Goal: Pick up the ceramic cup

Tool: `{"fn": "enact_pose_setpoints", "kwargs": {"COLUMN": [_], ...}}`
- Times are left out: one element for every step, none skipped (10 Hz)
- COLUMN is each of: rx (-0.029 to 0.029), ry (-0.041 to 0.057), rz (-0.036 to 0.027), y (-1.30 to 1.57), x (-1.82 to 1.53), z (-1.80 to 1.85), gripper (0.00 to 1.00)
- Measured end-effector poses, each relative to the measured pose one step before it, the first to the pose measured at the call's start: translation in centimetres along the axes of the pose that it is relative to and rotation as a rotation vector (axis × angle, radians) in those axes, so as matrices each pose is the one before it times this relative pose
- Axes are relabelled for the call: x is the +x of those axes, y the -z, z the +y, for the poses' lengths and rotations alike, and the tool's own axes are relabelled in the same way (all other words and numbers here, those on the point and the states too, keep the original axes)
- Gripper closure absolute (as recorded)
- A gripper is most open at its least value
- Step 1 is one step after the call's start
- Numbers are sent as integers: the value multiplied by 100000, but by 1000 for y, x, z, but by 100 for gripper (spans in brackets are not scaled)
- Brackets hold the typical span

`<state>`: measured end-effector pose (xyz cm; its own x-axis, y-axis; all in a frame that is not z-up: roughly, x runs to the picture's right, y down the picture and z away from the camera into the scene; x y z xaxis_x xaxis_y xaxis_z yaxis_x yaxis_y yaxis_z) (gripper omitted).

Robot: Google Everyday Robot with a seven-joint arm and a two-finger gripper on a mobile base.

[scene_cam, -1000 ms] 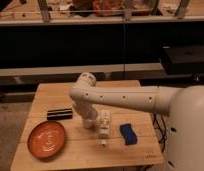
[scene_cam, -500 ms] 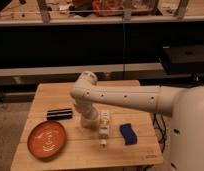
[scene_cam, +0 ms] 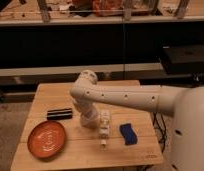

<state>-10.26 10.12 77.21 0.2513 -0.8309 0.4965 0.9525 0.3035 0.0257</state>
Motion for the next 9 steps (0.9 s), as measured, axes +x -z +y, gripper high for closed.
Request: {"fn": "enact_pose_setpoints", "kwargs": {"rx": [120, 176, 152, 234, 179, 155, 114, 231, 147], "ry": [125, 136, 137, 176, 194, 151, 131, 135, 174], "rz": [172, 176, 335, 340, 215, 203, 296, 244, 289], "y": [107, 93, 100, 109, 63, 91, 92, 93, 89], "x": [58, 45, 65, 68, 28, 45, 67, 51, 66], "z": [-47, -27, 9, -34, -44, -42, 21, -48, -13], "gripper": [100, 100, 100, 100, 100, 100, 100, 100, 100]}}
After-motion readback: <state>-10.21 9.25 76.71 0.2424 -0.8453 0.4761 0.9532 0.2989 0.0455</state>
